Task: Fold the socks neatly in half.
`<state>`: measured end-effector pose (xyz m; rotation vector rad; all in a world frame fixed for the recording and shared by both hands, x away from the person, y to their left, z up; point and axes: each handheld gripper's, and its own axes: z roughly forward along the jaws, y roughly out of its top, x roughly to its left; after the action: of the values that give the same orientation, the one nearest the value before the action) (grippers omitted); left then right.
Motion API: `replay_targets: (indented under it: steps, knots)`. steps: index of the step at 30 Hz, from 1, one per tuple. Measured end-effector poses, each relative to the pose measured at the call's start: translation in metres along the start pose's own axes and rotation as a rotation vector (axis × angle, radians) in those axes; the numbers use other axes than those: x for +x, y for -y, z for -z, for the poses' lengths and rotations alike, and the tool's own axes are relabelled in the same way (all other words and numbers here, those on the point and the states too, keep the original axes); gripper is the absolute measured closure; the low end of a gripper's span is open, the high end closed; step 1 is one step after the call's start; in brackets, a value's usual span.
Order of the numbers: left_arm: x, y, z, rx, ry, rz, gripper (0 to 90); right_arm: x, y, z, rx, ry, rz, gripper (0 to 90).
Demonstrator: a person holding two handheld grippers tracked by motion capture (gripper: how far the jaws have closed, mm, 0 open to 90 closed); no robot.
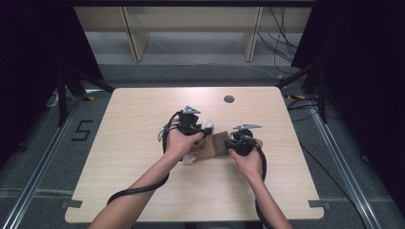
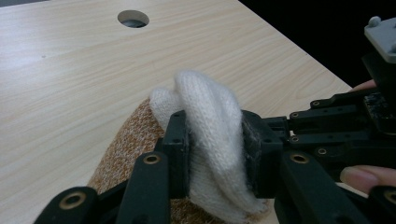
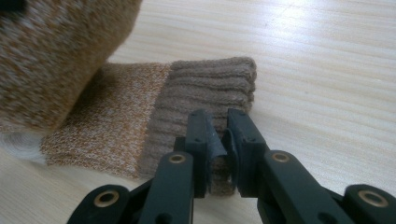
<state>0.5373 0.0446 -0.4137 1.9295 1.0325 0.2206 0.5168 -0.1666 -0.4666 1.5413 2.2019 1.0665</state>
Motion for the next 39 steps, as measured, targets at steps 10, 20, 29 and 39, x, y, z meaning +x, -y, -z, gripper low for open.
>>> replay_targets:
  steps: [10,20,29,39]
  knots:
    - [0.0,0.003,-0.014,0.01,0.008,-0.008,65.6,-0.004,0.0,0.006,-0.03,-0.009,-0.007,77.0]
    - [-0.003,0.008,-0.03,0.023,-0.007,-0.021,65.3,-0.011,0.001,0.019,-0.047,-0.01,-0.013,75.8]
    - [-0.005,0.013,-0.042,0.04,-0.01,-0.043,63.7,-0.012,0.001,0.024,-0.056,-0.007,-0.032,75.3]
    - [-0.012,0.012,-0.048,0.004,0.016,-0.087,38.2,-0.015,-0.002,0.03,-0.08,0.012,-0.013,73.2]
